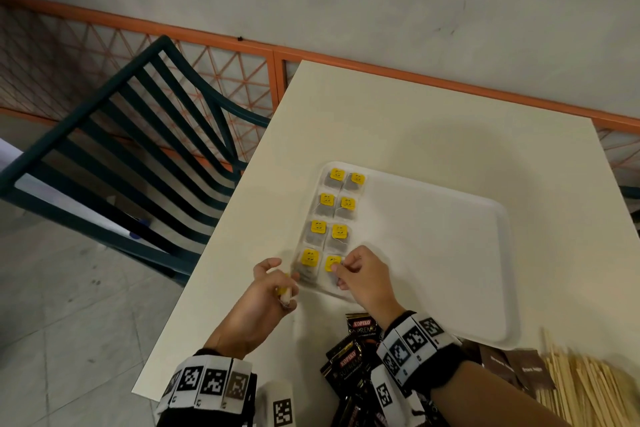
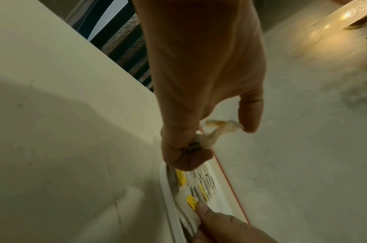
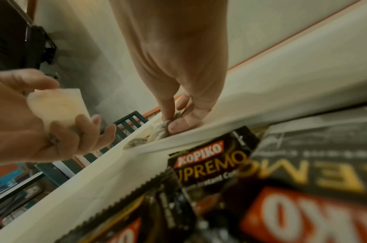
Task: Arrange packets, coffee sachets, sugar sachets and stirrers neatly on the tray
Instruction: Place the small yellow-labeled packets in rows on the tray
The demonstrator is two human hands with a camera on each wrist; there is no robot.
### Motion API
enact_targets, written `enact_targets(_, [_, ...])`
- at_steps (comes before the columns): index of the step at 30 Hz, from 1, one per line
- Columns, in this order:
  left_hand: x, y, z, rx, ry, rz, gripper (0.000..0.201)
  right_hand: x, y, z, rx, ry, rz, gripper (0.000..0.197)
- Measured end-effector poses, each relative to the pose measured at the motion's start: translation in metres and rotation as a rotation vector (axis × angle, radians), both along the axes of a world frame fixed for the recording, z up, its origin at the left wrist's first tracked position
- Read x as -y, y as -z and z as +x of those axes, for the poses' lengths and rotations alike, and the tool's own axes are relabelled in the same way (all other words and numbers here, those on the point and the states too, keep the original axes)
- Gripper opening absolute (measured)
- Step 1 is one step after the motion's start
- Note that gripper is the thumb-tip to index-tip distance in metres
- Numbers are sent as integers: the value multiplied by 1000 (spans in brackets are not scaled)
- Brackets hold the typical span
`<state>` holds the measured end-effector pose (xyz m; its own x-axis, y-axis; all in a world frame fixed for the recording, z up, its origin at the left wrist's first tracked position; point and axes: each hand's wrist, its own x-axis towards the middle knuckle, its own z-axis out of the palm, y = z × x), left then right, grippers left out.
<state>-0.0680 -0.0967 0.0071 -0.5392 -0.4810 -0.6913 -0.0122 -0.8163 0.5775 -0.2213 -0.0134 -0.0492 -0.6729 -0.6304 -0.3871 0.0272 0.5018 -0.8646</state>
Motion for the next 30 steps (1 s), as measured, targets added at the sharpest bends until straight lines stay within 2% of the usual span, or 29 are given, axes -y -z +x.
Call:
enact_targets(4, [-4,2,4,-35,57,2,65,3,-1,-1,-165,-54,55,24])
enact_targets(5, [-4,1,4,-47,50,24,61,3,-5,0,-229,-89,68,22])
enact_targets(7, [-3,-3,2,-72,27,77,37,2,-17,3,-300,-178,35,16])
enact_targets(9, [-2,-8,0,-78,6,117,19,0,-33,10,-249,-288,-56,10])
enact_targets(13, [-2,-9,-4,-93,60,138,31,-6,-61,21,-48,-622,-168,39])
enact_targets(15, [-3,-8,-5,-95,100,151,41,-6,-65,23,-45,-699,-161,38])
enact_targets(19, [-6,-11,-8,-75,138,129,50,-4,-59,23,-92,-586,-151,14])
enact_targets(22, [-6,-7,-5,-21,230,-48,54,-6,-52,19,-30,-441,-123,8])
enact_targets(26, [-5,0,5,95,388,-414,32,-8,-49,16,85,-345,-107,13])
enact_targets(28, [-4,7,5,147,345,-485,18,-10,-51,16,163,-330,-117,8])
enact_targets(30, [-4,11,4,162,275,-499,12,-11,-55,20,394,-315,-198,12])
